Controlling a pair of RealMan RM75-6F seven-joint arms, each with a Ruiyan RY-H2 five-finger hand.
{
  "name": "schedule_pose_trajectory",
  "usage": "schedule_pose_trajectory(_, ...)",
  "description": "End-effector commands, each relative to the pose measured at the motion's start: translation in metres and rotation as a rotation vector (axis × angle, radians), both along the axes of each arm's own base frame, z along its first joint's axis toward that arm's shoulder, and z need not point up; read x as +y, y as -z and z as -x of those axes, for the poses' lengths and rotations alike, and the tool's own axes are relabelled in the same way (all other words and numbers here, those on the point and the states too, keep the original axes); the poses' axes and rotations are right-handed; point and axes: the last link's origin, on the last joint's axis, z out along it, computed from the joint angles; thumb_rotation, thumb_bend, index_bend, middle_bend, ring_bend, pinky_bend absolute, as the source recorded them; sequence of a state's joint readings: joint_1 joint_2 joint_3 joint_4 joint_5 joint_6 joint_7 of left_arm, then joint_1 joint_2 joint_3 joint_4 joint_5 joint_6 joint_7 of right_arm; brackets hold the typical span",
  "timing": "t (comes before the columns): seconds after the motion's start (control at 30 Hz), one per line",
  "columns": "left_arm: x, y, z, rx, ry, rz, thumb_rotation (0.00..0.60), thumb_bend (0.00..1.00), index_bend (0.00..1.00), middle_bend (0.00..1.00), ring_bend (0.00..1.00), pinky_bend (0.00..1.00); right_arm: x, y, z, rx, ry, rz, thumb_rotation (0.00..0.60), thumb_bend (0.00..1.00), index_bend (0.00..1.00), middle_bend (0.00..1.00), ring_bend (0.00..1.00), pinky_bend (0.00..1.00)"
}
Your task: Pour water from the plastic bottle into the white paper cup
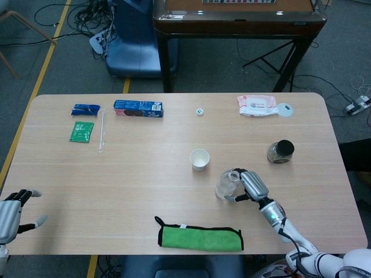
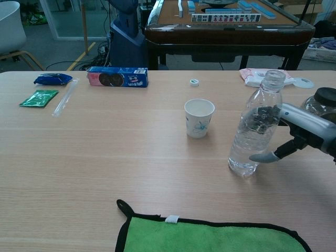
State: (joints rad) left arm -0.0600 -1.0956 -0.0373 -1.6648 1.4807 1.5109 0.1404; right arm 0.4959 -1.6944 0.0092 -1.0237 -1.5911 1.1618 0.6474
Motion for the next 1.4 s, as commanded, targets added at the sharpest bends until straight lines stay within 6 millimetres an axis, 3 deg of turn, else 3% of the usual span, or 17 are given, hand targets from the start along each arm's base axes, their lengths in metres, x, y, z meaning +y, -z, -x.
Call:
schedule_pose_trajectory(0.03, 0.0, 0.0, 0.0, 0.0, -0.001, 0.0, 0.6, 0.06, 0.41, 0.39, 0.43, 0.7, 0.0, -0.001, 0.0, -0.002, 0.002, 0.008, 0.6, 0.3, 0.45, 0.48, 0.36, 0.39)
schedule_pose_trajectory(0.53, 0.001, 0.0, 0.0, -0.001, -0.007, 0.001, 0.6, 0.06, 0.41, 0.39, 0.43, 0.7, -0.012, -0.018, -0.004, 0.034, -0.011, 0.11, 0.6, 0.31, 0.58, 0.6, 0.49, 0.48)
schedule_pose_trajectory(1.4, 0.002, -0.005, 0.0, -0.018, -0.006, -0.004, 0.6, 0.06, 0.42, 0.39, 0.43, 0.7, -0.073, -0.058, -0.052, 0.545, -0.109, 0.212, 0.6, 0.31, 0.6, 0.61, 0.51, 0.49)
